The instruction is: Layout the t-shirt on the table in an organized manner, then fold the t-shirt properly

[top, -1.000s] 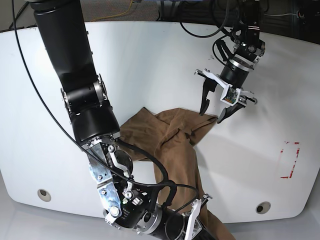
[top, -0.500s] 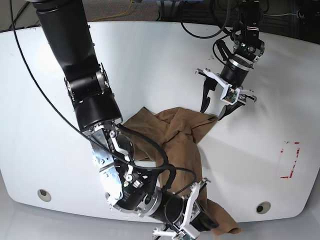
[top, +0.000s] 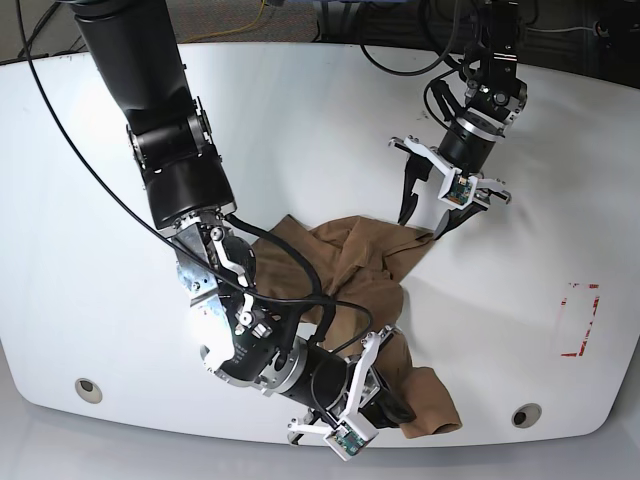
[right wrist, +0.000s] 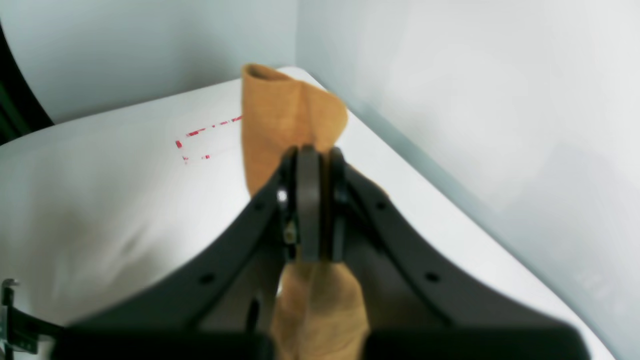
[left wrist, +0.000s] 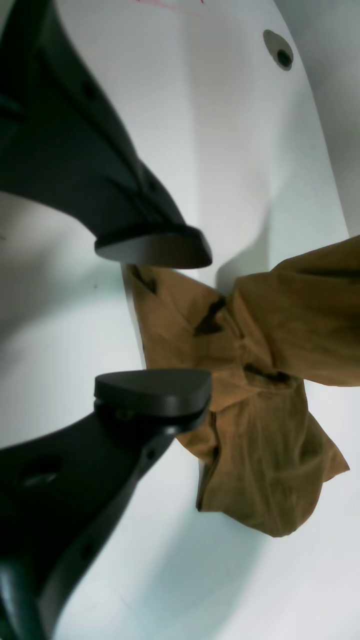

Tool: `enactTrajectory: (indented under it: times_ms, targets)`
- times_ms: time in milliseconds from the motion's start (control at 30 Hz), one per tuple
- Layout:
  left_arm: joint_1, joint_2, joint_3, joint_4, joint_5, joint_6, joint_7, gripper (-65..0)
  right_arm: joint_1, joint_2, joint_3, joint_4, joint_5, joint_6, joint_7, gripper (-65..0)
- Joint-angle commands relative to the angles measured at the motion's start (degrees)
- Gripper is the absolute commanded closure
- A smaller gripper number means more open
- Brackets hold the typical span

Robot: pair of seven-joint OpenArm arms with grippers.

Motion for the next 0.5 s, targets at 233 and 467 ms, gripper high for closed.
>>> enactTrajectory:
  times_ms: [233, 467]
  targets:
    - [-2.73, 0.19, 4.37, -3.36, 3.46, -0.1, -1.59, -29.6, 5.08, -1.18, 0.17, 0.51, 0.87, 0.06, 2.18, 0.0]
    - [-5.1, 0.28, 4.89, -8.55, 3.99, -0.02, -1.59, -29.6, 6.84, -2.59, 0.17, -0.1, 0.87, 0.06, 2.27, 0.0]
